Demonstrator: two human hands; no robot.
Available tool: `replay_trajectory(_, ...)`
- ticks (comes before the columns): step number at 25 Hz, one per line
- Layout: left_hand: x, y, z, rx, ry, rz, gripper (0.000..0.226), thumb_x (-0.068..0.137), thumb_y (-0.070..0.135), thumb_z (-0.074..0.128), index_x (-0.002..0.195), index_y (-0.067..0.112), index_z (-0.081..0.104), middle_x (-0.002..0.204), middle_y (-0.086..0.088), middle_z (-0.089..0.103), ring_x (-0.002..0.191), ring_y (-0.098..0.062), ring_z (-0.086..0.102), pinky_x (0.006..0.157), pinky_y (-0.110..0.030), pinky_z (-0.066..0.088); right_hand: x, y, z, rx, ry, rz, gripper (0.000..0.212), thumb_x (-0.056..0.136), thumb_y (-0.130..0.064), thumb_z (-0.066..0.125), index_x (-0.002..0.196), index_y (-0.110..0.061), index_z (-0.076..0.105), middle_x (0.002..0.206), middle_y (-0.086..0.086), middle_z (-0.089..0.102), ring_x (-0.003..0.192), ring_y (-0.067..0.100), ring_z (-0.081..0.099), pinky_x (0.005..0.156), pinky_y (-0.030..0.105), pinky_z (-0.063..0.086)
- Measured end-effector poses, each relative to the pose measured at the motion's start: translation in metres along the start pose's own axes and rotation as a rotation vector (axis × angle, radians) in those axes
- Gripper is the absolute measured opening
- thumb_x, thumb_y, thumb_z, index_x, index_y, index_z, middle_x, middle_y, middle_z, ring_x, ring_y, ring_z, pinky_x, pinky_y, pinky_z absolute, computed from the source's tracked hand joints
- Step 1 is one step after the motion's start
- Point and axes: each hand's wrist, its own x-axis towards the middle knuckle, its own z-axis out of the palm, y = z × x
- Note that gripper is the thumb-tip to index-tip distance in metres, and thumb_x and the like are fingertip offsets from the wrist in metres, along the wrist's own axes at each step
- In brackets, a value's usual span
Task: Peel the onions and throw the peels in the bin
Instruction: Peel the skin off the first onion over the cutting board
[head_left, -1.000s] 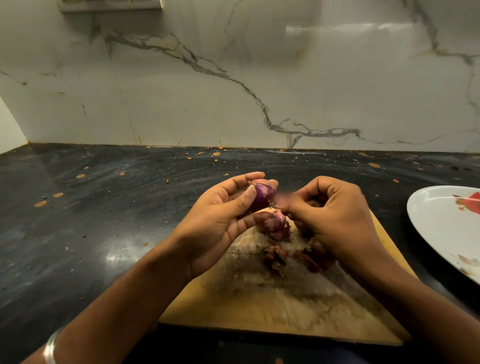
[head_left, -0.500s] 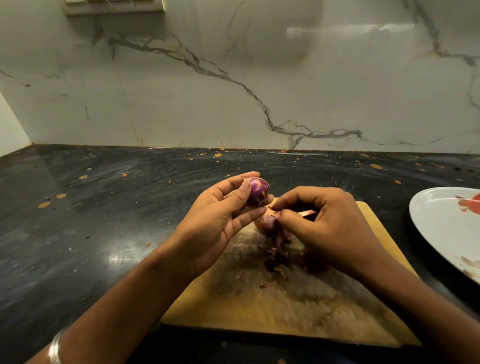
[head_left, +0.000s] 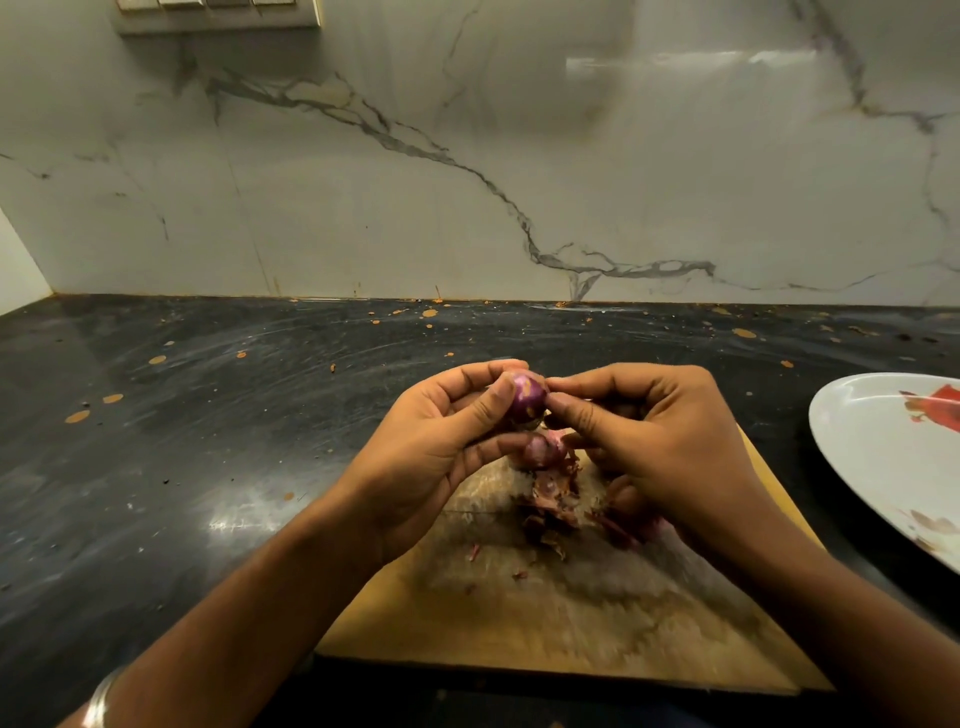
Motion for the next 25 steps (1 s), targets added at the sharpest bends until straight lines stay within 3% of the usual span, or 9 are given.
replay_trajectory(4, -0.001, -0.003, 0.0, 0.008, 0.046, 0.006, 0.042, 0.075, 0.012, 0.069, 0.115, 0.001, 0.064, 0.109, -0.019, 0.073, 0.096, -0.025, 0.073, 0.072, -0.026, 0.06, -0.002, 0.0, 0.002, -0.088, 0.013, -0.047, 0.01, 0.083, -0.019, 0.078, 0.092, -0.021, 0.081, 0.08, -0.01, 0.078, 0.076, 0.003, 0.073, 0.065, 0.022, 0.059)
replay_trajectory(9, -0.001, -0.008, 0.003, 0.029, 0.056, 0.023, 0.043, 0.074, 0.012, 0.07, 0.114, -0.001, 0.064, 0.107, -0.021, 0.073, 0.091, -0.028, 0.074, 0.069, -0.024, 0.06, -0.001, 0.005, 0.002, -0.134, 0.038, -0.045, 0.01, 0.084, -0.01, 0.076, 0.084, -0.02, 0.08, 0.063, -0.014, 0.072, 0.054, -0.001, 0.065, 0.049, 0.01, 0.046)
replay_trajectory(15, 0.0, -0.006, 0.001, -0.015, 0.056, 0.004, 0.042, 0.076, 0.013, 0.068, 0.115, -0.002, 0.063, 0.109, -0.021, 0.072, 0.098, -0.028, 0.073, 0.07, -0.025, 0.06, -0.001, 0.001, 0.0, -0.135, 0.007, -0.069, 0.007, 0.084, -0.018, 0.076, 0.088, -0.022, 0.081, 0.077, -0.009, 0.077, 0.072, 0.005, 0.073, 0.063, 0.024, 0.059)
replay_trajectory(20, -0.003, -0.011, 0.005, 0.051, 0.027, 0.03, 0.04, 0.078, 0.011, 0.068, 0.115, -0.001, 0.063, 0.106, -0.018, 0.074, 0.091, -0.028, 0.074, 0.071, -0.024, 0.059, -0.001, 0.004, 0.003, -0.155, 0.051, -0.071, 0.012, 0.082, -0.007, 0.076, 0.078, -0.018, 0.079, 0.057, -0.017, 0.068, 0.048, -0.001, 0.061, 0.046, 0.009, 0.043)
replay_trajectory(25, -0.002, -0.007, 0.004, 0.061, 0.016, 0.047, 0.041, 0.077, 0.012, 0.068, 0.117, 0.002, 0.064, 0.111, -0.017, 0.073, 0.098, -0.029, 0.073, 0.079, -0.032, 0.061, 0.001, 0.0, -0.001, -0.09, 0.011, -0.033, 0.007, 0.086, -0.018, 0.075, 0.08, -0.018, 0.079, 0.055, -0.015, 0.066, 0.049, 0.0, 0.058, 0.048, 0.011, 0.041)
